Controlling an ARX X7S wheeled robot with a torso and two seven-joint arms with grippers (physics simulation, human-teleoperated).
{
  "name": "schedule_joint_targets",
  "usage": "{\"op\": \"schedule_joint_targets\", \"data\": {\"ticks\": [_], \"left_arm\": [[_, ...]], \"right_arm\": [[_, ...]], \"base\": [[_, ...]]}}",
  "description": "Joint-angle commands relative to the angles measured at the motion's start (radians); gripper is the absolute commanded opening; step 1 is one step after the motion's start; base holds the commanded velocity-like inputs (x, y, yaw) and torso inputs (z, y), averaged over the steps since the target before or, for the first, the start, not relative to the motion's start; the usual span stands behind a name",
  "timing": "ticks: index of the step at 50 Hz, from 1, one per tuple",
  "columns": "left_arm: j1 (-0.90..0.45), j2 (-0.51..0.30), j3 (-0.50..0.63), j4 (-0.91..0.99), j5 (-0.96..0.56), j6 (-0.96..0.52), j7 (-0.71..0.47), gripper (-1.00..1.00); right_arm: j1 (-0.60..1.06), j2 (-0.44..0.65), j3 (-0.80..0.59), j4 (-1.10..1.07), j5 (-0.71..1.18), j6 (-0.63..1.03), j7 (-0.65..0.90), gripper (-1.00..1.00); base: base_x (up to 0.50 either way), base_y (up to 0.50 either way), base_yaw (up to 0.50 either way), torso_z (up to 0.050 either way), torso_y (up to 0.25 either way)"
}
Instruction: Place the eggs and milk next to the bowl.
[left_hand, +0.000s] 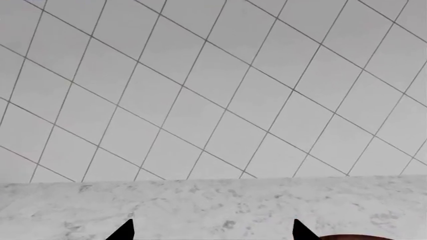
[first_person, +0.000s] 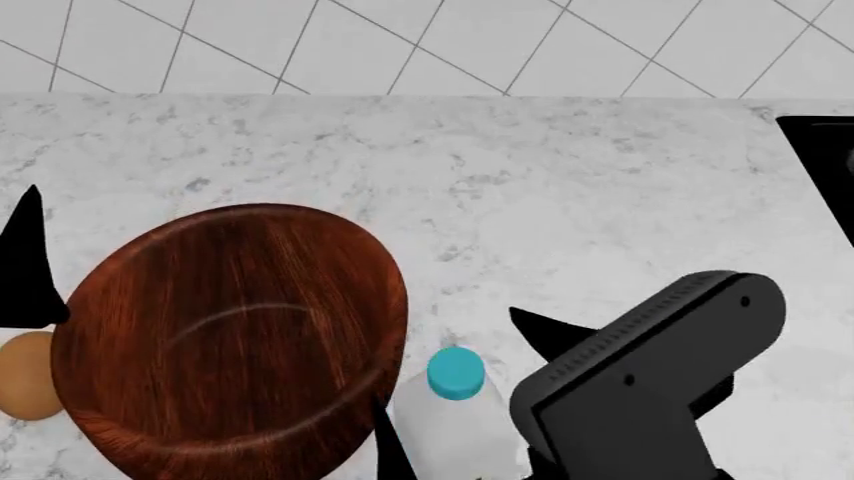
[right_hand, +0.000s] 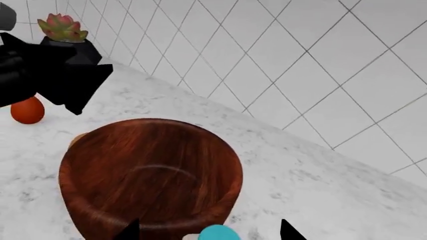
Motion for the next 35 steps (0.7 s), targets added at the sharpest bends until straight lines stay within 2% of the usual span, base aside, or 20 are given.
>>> {"op": "schedule_joint_targets", "data": {"ticks": [1,23,34,35], "left_arm": [[0.044,0.017,-0.004,0.006,0.005,0.042,-0.002,1.0],[0.043,0.013,-0.003,-0.005,-0.003,0.051,-0.005,1.0],[0.063,0.011,-0.01,-0.007,-0.005,0.068,-0.004,1.0],[0.064,0.011,-0.01,-0.008,-0.005,0.07,-0.004,1.0]], "right_arm": [[-0.096,-0.032,-0.055,0.001,-0.158,-0.069,-0.108,1.0],[-0.189,-0.012,-0.181,0.048,-0.423,-0.194,-0.269,1.0],[-0.187,-0.008,-0.176,0.053,-0.397,-0.195,-0.249,1.0],[-0.185,-0.007,-0.176,0.052,-0.394,-0.195,-0.246,-1.0]], "base": [[0.0,0.0,0.0,0.0,0.0],[0.0,0.0,0.0,0.0,0.0],[0.0,0.0,0.0,0.0,0.0],[0.0,0.0,0.0,0.0,0.0]]}}
